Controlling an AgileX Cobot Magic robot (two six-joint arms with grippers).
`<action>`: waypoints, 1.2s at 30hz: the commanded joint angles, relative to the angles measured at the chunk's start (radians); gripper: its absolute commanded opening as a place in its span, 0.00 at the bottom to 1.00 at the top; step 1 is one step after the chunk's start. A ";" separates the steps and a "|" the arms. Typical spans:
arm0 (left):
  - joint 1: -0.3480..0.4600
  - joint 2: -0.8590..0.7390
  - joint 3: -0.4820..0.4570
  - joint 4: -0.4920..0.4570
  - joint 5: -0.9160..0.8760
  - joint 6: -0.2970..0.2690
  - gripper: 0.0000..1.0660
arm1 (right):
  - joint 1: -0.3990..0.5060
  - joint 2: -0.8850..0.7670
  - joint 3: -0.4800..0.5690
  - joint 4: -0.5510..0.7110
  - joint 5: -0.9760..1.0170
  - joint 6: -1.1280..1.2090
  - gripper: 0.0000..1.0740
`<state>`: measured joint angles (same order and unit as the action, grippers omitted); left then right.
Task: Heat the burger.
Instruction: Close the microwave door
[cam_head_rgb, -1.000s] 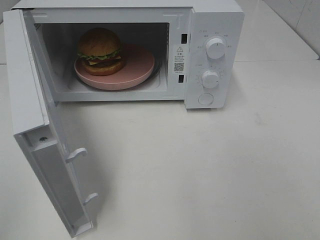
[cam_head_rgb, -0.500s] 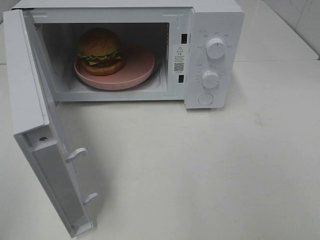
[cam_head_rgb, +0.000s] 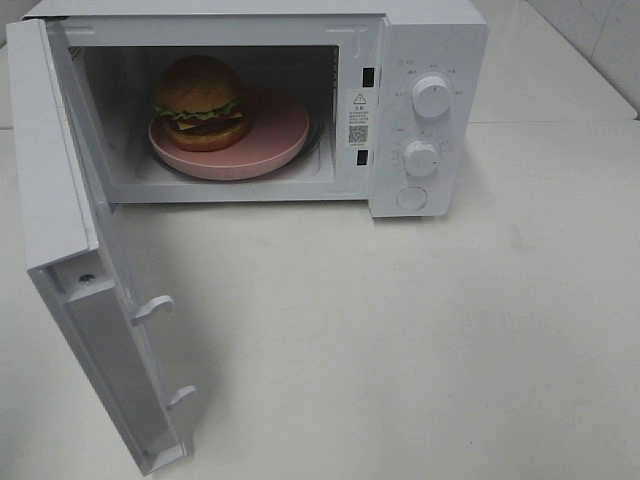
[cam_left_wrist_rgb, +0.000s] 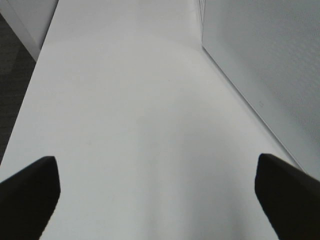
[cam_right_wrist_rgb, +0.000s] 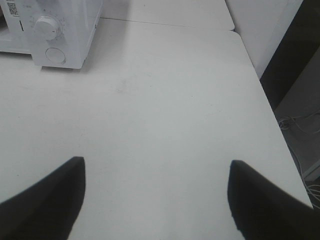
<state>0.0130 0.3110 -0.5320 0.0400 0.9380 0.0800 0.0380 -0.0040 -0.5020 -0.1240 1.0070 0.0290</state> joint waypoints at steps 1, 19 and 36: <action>-0.002 0.036 -0.001 0.011 -0.082 -0.008 0.92 | -0.003 -0.027 0.002 0.001 -0.015 0.008 0.71; -0.002 0.417 -0.001 -0.040 -0.378 -0.008 0.19 | -0.003 -0.027 0.002 0.002 -0.015 0.008 0.71; -0.002 0.727 0.061 -0.101 -0.925 0.003 0.00 | -0.003 -0.027 0.002 0.002 -0.015 0.008 0.71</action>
<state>0.0130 1.0360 -0.4710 -0.0480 0.0560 0.0830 0.0380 -0.0040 -0.5020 -0.1230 1.0070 0.0290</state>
